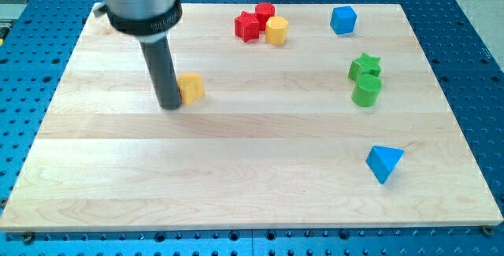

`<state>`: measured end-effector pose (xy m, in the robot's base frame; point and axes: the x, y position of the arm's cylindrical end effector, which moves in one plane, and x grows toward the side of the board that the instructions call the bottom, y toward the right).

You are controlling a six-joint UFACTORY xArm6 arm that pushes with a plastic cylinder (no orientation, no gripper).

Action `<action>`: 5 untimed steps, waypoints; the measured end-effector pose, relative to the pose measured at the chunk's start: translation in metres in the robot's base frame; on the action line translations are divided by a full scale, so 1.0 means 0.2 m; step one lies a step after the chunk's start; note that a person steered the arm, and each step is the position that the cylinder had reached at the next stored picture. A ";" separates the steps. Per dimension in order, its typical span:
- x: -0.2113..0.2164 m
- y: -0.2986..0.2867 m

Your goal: Move the heart below the red star

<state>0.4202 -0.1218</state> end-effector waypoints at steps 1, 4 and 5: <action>-0.04 0.07; -0.01 0.44; -0.33 0.50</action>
